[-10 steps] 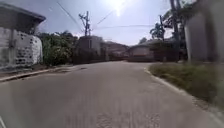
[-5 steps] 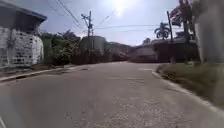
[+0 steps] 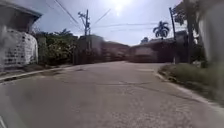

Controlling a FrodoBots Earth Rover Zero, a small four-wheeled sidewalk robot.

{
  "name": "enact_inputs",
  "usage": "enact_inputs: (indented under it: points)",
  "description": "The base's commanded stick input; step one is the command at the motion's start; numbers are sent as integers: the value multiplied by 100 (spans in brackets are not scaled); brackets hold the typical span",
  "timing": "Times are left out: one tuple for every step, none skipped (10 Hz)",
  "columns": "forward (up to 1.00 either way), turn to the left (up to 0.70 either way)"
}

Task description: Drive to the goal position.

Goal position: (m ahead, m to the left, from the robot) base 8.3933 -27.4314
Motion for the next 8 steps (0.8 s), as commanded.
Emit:
enact_inputs:
  points:
    - [100, -33]
    - [100, -33]
    - [100, -33]
    - [100, -33]
    - [100, -33]
    - [100, -27]
    - [100, 1]
    - [100, 7]
